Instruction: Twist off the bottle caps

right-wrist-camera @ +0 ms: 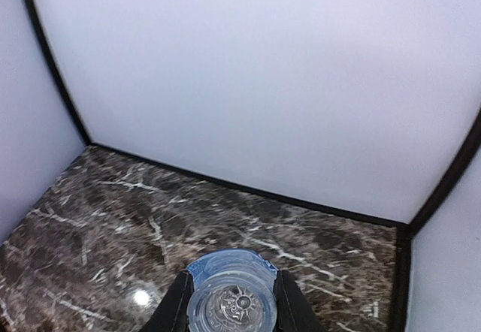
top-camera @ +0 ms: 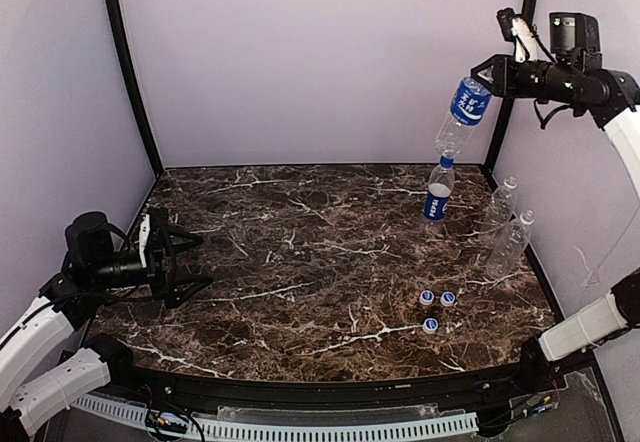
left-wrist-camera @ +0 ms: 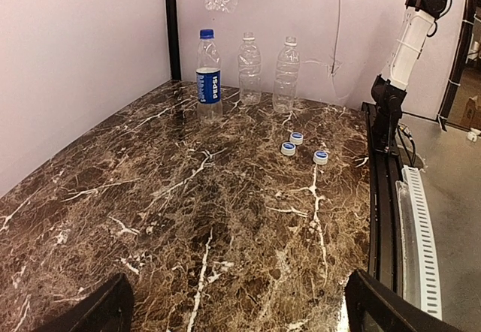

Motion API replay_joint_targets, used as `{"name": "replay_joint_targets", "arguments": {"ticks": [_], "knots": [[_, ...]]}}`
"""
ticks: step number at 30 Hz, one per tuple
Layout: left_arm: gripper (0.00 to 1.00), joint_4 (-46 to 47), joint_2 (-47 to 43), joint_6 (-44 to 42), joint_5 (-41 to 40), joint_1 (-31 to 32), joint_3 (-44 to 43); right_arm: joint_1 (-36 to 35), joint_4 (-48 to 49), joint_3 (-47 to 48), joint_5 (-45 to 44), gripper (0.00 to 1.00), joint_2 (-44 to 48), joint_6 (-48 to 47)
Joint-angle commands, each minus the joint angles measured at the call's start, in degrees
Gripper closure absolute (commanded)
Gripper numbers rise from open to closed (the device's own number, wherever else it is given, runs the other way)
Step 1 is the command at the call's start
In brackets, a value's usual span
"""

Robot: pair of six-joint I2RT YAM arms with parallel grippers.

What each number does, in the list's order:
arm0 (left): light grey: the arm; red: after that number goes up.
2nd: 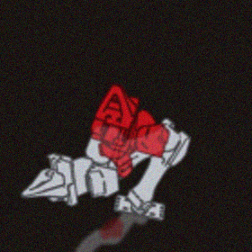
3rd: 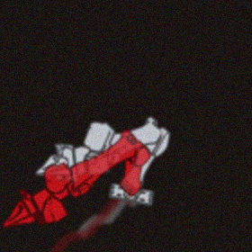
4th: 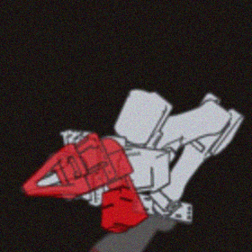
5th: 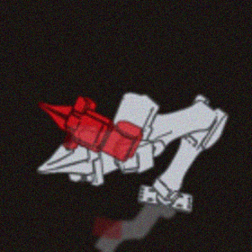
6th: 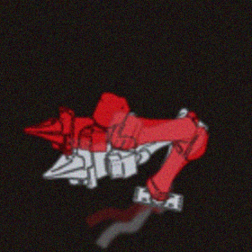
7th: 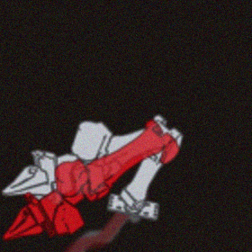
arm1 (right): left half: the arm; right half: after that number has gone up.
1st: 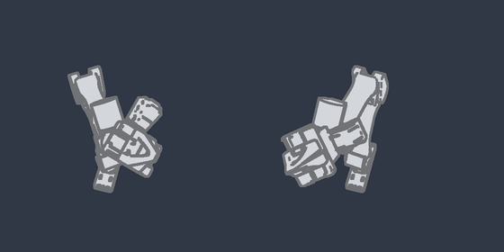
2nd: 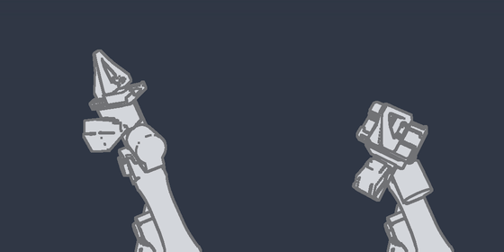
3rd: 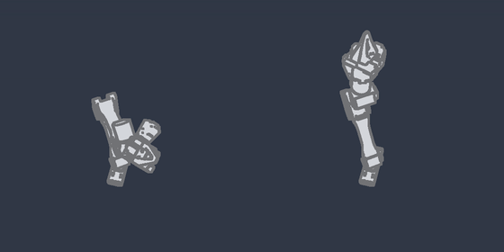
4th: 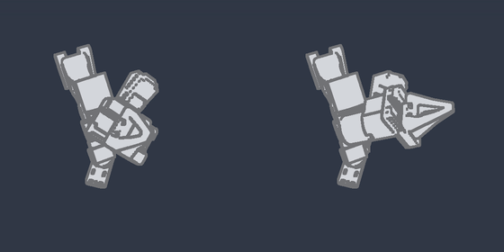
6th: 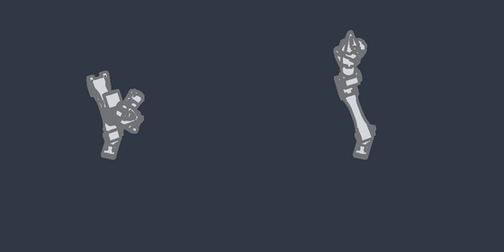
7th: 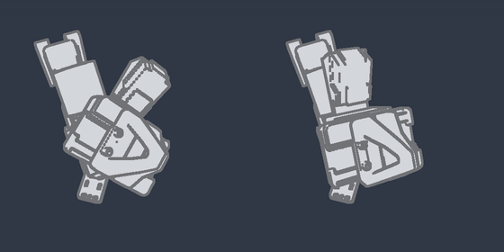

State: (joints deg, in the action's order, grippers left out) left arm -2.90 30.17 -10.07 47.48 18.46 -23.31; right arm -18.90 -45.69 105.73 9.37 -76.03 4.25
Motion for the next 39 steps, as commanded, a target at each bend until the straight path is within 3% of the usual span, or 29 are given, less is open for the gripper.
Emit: {"name": "replay_joint_targets", "arguments": {"ticks": [1, 7, 17, 23, 39], "knots": [[0.01, -1.06, -0.46, 0.7, 0.32, -1.83, -0.66, 8.79, -0.13, 4.8, -8.36, 1.0, -6.99, -3.05], [0.01, -1.5, 0.08, 0.72, 0.11, -4.03, -1.43, 17.1, 9.73, 2.94, -10.98, 1.0, -14.52, -5.87], [0.01, -1.97, 2.57, 0.71, 0.24, -5.68, -1.91, 26.37, 26.02, -12.96, -1.61, 1.0, -21.24, -2.88], [0.01, -1.68, 3.29, 0.46, 0.19, -5.93, -1.59, 26.89, 32.0, -18.26, 2.58, 1.0, -23.22, -3.86], [0.01, -1.1, 3.93, 0.44, 0.24, -6.43, -1.6, 24.93, 32.03, -25.31, 9.16, 1.0, -24.08, -8.2]]}}
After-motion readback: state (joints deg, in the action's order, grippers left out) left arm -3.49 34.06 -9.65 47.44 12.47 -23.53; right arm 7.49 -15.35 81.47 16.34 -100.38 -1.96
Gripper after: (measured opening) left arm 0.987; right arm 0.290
